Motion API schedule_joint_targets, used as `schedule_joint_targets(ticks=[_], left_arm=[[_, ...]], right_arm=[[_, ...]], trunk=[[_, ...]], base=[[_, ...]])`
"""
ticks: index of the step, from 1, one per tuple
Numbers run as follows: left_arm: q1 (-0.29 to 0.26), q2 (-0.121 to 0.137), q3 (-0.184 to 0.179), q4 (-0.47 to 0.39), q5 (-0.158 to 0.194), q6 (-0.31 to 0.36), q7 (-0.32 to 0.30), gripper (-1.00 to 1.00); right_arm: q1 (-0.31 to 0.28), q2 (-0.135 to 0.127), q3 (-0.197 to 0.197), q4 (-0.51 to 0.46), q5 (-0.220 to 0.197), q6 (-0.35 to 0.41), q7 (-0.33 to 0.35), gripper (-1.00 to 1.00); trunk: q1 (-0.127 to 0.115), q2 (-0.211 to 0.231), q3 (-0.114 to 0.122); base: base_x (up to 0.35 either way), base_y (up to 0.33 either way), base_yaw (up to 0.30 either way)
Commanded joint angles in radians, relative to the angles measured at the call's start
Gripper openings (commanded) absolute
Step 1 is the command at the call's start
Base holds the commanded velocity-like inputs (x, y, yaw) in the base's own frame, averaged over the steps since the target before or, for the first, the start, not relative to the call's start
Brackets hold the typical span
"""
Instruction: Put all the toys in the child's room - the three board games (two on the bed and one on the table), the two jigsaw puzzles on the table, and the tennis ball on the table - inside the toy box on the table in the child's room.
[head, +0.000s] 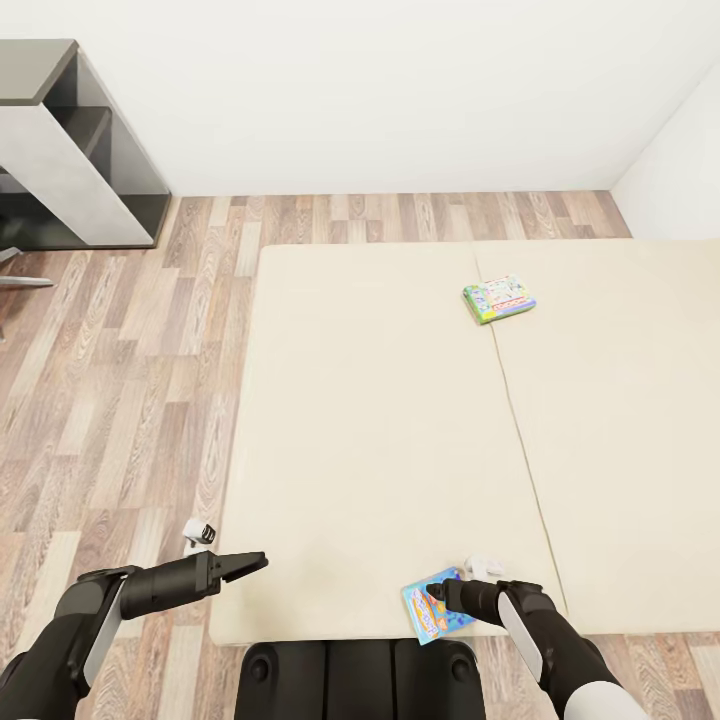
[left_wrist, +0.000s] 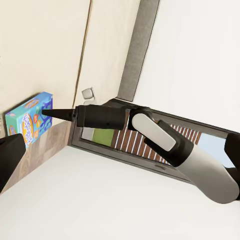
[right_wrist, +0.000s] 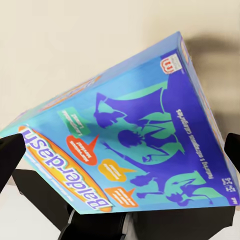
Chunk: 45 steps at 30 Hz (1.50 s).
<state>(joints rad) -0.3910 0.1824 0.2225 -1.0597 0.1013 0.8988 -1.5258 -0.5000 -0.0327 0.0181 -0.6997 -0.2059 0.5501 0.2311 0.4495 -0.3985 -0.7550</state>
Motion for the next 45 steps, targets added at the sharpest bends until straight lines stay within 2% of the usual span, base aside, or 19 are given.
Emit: schedule_joint_targets(ticks=[1,45], left_arm=[[0.0,0.0,0.0,0.0,0.0,0.01,-0.003,1.0],[0.0,0.0,0.0,0.0,0.0,0.011,-0.003,1.0]], right_arm=[[0.0,-0.001,0.002,-0.001,-0.006,0.005,-0.001,1.0],[0.0,0.0,0.002,-0.001,-0.006,0.005,-0.001,1.0]], trunk=[[0.001,-0.001,-0.001],[0.001,-0.001,-0.001]], base=[[0.0,0.017,0.0],[0.0,0.042,0.0]])
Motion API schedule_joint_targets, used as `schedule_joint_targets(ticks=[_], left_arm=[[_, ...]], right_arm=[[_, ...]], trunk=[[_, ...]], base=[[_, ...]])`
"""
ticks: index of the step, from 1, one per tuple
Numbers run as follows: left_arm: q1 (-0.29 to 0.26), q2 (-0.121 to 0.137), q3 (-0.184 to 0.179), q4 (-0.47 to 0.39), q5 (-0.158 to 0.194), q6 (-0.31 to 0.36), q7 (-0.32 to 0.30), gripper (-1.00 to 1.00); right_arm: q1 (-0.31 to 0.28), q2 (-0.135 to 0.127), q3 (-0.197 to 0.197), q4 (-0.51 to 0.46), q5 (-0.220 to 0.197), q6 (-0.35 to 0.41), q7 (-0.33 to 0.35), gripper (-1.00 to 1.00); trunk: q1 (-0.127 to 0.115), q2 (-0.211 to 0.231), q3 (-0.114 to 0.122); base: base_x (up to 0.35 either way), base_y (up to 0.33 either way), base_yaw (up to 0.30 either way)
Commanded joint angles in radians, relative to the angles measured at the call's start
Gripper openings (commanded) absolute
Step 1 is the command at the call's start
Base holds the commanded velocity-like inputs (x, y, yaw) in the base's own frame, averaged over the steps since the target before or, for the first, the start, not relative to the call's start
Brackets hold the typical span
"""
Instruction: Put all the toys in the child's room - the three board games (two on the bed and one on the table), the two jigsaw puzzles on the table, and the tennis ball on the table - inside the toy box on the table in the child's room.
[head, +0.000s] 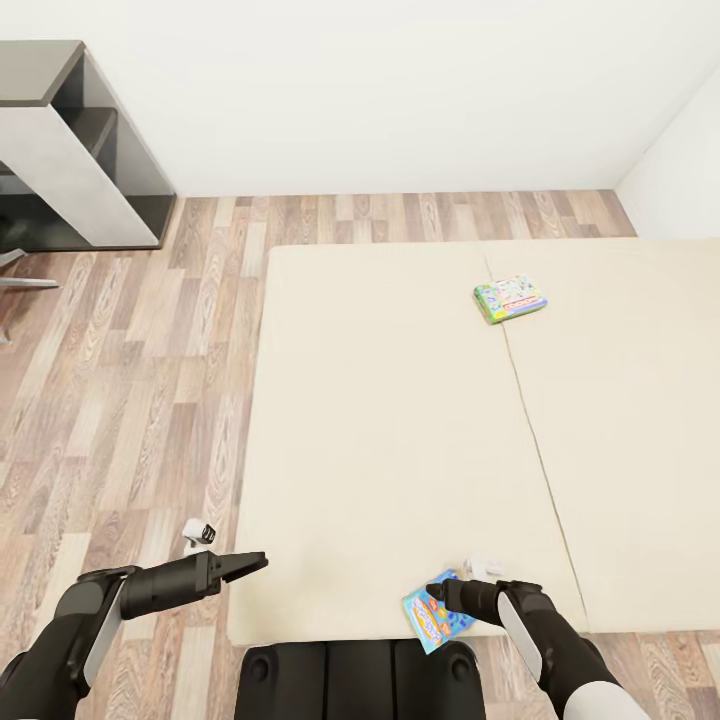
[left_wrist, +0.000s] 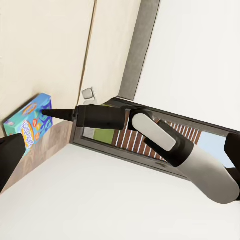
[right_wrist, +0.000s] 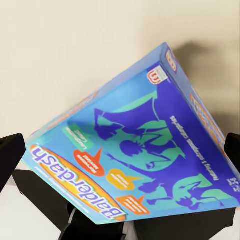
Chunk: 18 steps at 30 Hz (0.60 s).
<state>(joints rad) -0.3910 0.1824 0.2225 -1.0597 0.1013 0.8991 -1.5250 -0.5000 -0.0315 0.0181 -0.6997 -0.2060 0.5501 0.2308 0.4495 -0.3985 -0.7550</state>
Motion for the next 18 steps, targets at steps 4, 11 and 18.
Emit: schedule_joint_targets(ticks=[4,11,18], left_arm=[[0.0,0.0,0.0,0.0,0.0,0.011,-0.004,1.0],[0.0,0.0,0.0,0.0,0.0,0.011,-0.003,1.0],[0.0,0.0,0.0,0.0,0.0,0.011,-0.004,1.0]], right_arm=[[0.0,-0.001,0.002,-0.001,-0.006,0.005,-0.001,1.0],[0.0,-0.001,0.002,-0.001,-0.006,0.005,-0.001,1.0],[0.0,-0.001,0.002,-0.001,-0.006,0.005,-0.001,1.0]], trunk=[[0.001,-0.001,-0.001],[0.001,-0.001,-0.001],[0.001,-0.001,-0.001]], base=[[0.0,0.041,0.0],[0.0,0.039,0.0],[0.0,0.096,0.0]])
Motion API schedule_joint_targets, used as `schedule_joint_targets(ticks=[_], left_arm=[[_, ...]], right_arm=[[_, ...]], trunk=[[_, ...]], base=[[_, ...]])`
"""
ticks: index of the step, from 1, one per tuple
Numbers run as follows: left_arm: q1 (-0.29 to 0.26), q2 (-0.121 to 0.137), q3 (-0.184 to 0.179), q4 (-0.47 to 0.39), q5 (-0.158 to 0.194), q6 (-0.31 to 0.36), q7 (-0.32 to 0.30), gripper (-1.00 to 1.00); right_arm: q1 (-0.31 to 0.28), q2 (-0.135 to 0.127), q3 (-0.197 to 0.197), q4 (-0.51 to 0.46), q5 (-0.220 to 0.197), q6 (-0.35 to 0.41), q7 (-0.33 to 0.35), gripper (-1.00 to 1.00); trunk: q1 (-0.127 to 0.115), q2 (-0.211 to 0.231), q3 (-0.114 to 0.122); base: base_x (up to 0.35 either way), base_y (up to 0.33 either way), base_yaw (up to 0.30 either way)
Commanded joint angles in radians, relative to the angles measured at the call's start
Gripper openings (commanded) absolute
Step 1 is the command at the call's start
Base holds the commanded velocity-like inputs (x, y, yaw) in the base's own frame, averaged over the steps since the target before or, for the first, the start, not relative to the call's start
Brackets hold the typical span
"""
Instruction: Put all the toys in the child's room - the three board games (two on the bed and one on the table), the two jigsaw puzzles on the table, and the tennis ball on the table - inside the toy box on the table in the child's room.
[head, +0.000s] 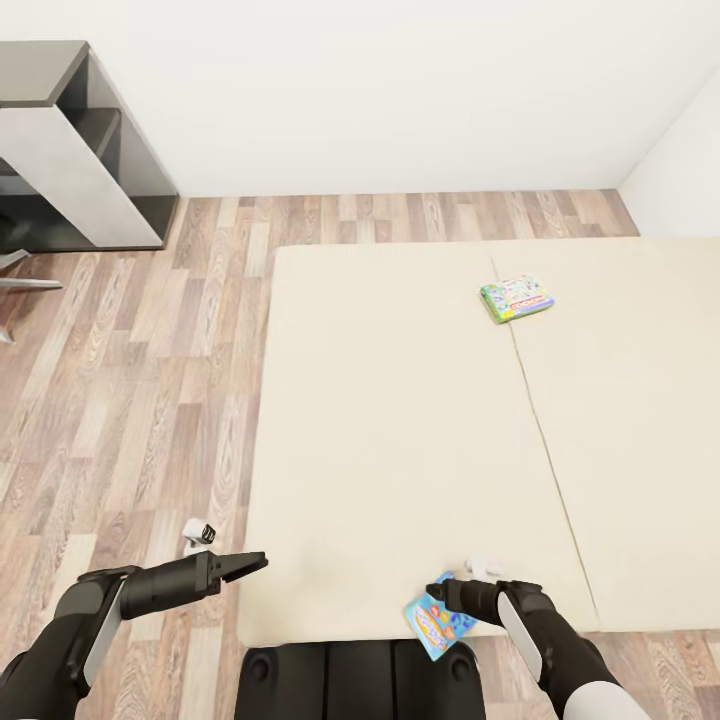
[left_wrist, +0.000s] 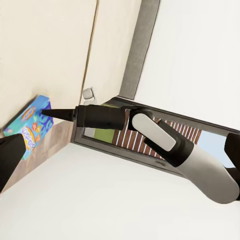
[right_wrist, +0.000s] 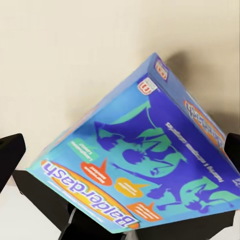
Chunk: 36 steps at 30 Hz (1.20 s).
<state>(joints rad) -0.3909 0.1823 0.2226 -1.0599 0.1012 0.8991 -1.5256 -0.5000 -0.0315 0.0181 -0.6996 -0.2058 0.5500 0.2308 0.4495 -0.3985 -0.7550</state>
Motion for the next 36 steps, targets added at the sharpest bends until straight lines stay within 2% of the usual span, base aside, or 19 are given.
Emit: schedule_joint_targets(ticks=[1,36], left_arm=[[0.0,0.0,0.0,0.0,0.0,0.011,-0.003,1.0],[0.0,0.0,0.0,0.0,0.0,0.011,-0.003,1.0]], right_arm=[[0.0,-0.001,0.002,-0.001,-0.006,0.005,-0.001,1.0],[0.0,-0.001,0.002,-0.001,-0.006,0.005,-0.002,1.0]], trunk=[[0.001,-0.001,-0.001],[0.001,-0.001,-0.001]], base=[[0.0,0.094,0.0],[0.0,0.038,0.0]])
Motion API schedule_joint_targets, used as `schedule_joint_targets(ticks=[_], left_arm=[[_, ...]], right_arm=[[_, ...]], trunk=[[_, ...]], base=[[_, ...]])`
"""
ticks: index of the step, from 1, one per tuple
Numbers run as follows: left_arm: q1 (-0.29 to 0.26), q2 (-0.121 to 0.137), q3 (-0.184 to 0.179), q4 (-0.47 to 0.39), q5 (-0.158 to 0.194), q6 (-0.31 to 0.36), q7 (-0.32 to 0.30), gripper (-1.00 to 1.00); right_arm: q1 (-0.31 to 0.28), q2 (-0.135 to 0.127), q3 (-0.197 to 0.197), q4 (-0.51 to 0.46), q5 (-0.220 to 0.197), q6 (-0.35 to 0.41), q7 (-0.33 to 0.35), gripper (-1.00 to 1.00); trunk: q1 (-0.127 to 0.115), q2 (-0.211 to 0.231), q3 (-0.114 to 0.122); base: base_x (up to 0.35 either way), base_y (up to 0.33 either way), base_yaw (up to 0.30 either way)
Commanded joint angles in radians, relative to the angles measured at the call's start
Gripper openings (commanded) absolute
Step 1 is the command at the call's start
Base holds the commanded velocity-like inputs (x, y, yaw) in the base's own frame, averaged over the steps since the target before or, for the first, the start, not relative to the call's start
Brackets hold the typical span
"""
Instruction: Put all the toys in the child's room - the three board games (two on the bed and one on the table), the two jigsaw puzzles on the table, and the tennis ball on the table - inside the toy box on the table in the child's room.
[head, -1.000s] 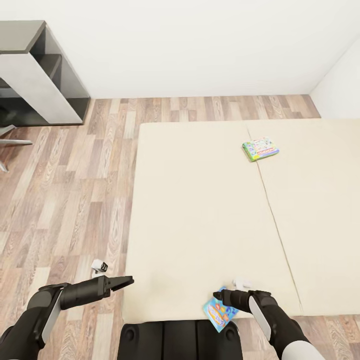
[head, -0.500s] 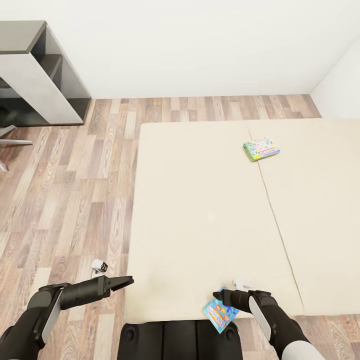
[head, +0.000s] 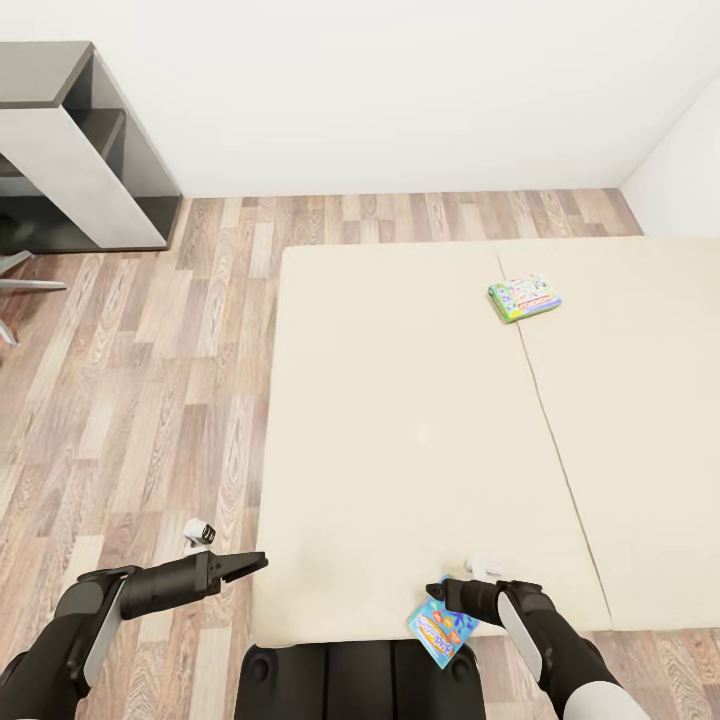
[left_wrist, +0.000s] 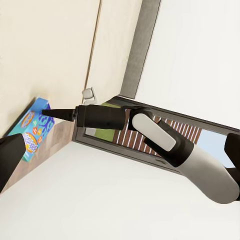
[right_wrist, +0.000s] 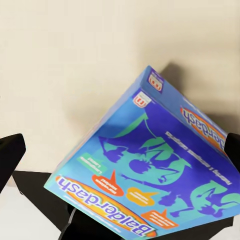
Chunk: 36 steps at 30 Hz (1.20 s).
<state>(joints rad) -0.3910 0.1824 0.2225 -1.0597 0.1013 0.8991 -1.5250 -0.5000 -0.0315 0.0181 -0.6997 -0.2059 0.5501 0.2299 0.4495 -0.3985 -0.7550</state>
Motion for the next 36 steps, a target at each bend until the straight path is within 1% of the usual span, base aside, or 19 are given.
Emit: schedule_joint_targets(ticks=[1,36], left_arm=[[0.0,0.0,0.0,0.0,0.0,0.011,-0.003,1.0],[0.0,0.0,0.0,0.0,-0.001,0.011,-0.004,1.0]], right_arm=[[0.0,-0.001,0.002,-0.001,-0.006,0.005,0.0,1.0],[0.0,-0.003,0.002,-0.001,-0.007,0.005,-0.001,1.0]], trunk=[[0.001,-0.001,-0.001],[0.001,-0.001,-0.001]], base=[[0.0,0.012,0.0],[0.0,0.001,0.0]])
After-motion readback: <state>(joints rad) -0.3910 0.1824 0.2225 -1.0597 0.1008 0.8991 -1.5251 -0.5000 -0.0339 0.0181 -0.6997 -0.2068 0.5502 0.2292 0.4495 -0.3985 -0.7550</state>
